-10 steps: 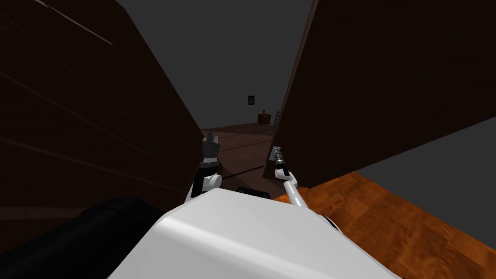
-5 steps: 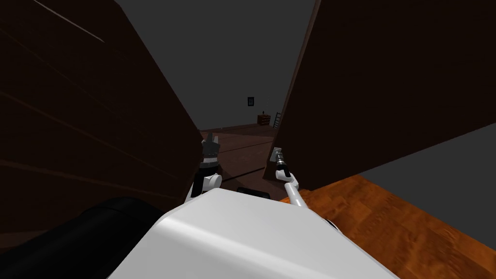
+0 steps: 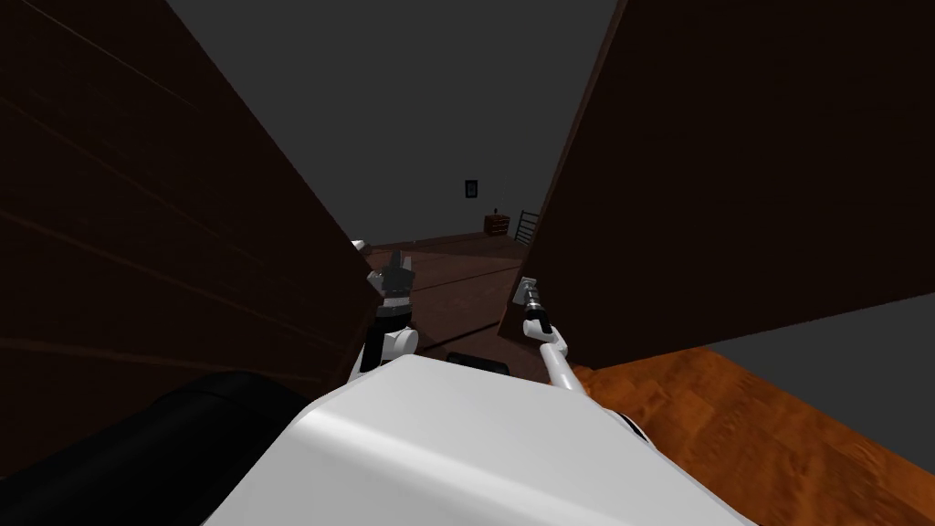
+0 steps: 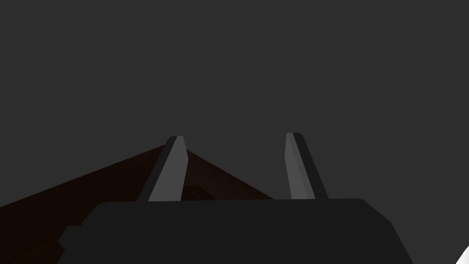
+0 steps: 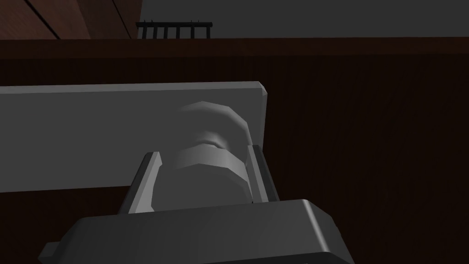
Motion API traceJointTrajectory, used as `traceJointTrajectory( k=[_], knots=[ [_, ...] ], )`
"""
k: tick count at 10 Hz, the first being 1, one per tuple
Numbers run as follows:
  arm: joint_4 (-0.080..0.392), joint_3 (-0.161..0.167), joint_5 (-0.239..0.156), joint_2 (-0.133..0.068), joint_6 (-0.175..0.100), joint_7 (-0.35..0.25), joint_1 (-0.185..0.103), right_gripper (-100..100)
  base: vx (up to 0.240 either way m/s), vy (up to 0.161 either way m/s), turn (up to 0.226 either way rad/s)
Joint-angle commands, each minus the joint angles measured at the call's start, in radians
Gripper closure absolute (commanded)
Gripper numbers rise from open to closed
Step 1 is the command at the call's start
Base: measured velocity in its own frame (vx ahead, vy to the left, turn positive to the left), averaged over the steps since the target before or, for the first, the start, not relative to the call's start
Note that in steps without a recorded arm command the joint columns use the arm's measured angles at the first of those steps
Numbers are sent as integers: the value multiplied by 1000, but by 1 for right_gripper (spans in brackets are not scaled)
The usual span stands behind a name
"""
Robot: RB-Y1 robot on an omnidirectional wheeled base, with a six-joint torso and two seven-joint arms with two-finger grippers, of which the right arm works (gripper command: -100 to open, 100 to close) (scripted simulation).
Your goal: Push the door open
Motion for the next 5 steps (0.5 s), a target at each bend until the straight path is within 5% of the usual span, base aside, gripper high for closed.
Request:
traceJointTrajectory(
  k=[1,5],
  knots=[
    [9,-30,-5,-10,-6,8,-7,100,161,61,-56],
    [13,-73,-14,-20,-5,16,-7,100,167,69,-63]
  ],
)
